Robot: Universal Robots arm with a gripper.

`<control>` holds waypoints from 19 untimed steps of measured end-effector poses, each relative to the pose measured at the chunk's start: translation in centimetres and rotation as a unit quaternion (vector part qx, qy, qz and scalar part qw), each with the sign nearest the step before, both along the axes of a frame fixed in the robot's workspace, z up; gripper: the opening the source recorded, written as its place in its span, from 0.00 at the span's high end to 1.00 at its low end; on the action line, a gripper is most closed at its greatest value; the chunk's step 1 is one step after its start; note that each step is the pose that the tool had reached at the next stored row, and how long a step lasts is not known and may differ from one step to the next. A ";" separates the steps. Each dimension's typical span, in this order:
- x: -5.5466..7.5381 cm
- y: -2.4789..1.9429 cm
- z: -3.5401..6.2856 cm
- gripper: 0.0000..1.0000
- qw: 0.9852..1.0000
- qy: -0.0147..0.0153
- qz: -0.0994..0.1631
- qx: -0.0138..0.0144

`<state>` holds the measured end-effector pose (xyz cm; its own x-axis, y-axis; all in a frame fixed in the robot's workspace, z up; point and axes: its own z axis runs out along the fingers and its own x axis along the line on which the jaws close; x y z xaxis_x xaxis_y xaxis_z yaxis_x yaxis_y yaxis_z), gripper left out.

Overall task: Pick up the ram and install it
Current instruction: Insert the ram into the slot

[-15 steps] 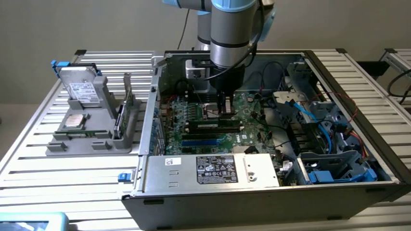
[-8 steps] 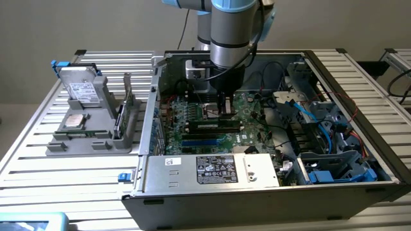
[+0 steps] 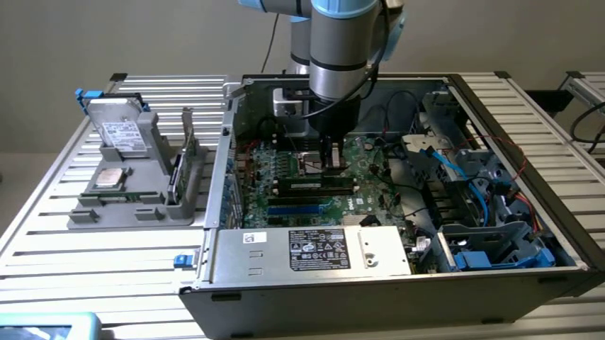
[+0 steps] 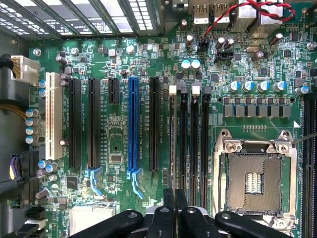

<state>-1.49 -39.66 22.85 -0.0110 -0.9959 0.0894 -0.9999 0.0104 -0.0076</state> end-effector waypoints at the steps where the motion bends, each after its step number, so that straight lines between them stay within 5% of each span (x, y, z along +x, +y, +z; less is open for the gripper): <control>1: 0.0 -0.01 -0.02 0.87 1.000 0.000 0.000 0.000; 19: 0.0 -0.07 -0.07 0.87 1.000 0.000 0.000 0.000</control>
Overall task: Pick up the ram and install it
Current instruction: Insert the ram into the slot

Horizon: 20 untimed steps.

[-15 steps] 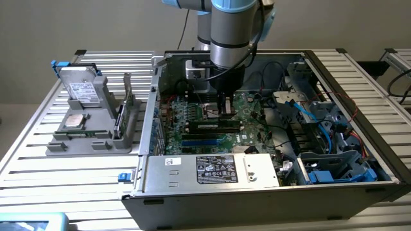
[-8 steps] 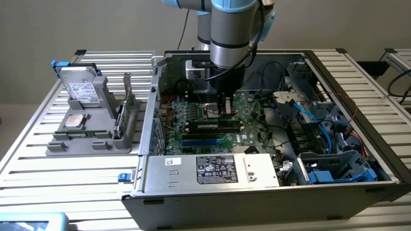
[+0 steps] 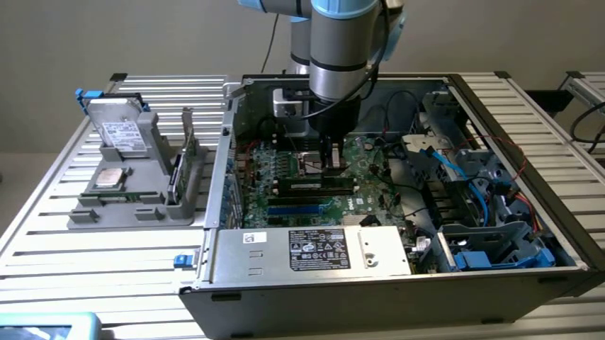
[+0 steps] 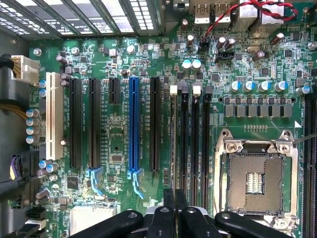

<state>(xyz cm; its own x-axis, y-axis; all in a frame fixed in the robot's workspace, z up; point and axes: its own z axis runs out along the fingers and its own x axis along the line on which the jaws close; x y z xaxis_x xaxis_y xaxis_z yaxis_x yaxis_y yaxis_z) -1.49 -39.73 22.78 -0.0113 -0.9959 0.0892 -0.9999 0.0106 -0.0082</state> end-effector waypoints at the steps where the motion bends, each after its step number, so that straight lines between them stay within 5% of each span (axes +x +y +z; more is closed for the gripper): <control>1: 0.0 0.00 -0.01 0.87 1.000 0.000 0.000 0.000; 20: 0.0 0.00 -0.31 0.86 1.000 0.000 0.000 0.000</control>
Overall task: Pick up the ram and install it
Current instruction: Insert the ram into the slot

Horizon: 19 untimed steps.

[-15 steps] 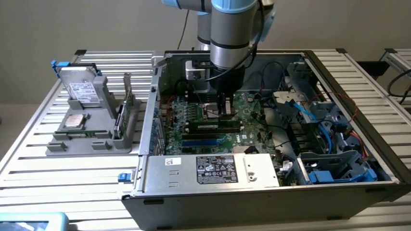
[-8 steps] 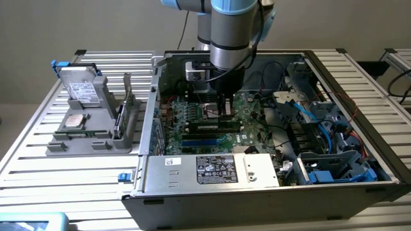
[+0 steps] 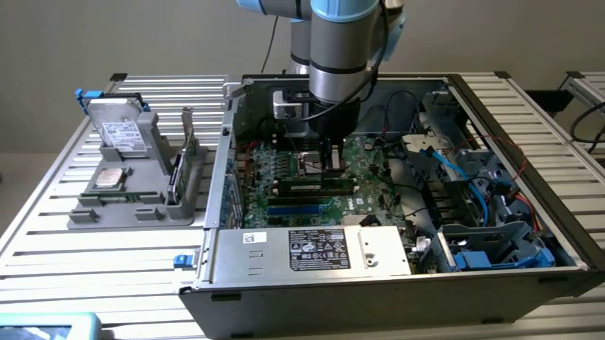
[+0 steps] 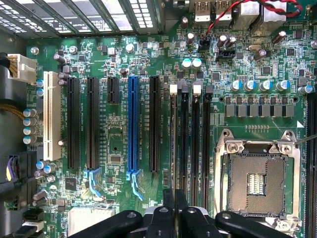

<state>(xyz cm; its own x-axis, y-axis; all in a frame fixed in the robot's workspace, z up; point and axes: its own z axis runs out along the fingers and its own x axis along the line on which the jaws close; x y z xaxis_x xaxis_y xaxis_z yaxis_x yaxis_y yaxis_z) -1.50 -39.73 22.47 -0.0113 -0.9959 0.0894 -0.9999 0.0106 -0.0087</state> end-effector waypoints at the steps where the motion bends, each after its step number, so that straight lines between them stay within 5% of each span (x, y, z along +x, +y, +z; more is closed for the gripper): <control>1: 0.0 0.00 0.00 0.80 1.000 0.000 0.000 0.000; 5: 0.0 0.00 0.00 0.67 1.000 0.000 0.000 0.000; 19: 0.0 0.01 1.21 0.67 1.000 0.001 0.000 0.000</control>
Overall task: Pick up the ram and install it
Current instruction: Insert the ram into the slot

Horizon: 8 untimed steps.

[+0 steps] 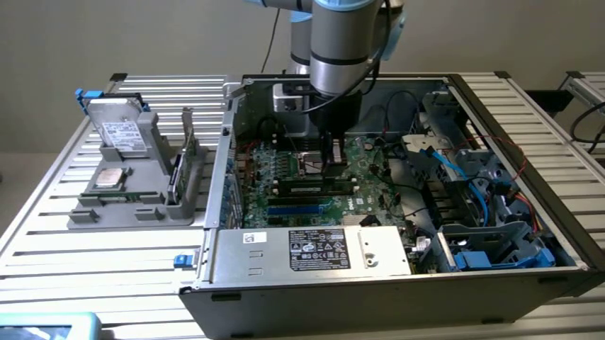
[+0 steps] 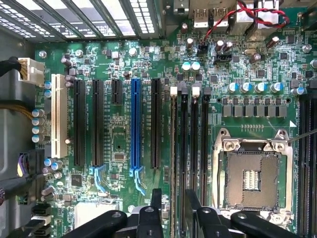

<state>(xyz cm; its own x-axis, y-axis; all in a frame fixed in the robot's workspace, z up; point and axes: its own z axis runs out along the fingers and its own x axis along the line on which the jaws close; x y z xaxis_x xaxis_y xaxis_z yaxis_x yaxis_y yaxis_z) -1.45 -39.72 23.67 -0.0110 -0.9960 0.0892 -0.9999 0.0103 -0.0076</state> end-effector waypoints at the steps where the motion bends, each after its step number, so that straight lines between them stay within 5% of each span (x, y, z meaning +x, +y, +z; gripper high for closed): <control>1: 0.1 0.00 0.00 0.67 1.000 0.001 0.000 0.000; 8: 0.6 -0.01 0.03 0.67 1.000 0.005 0.000 0.000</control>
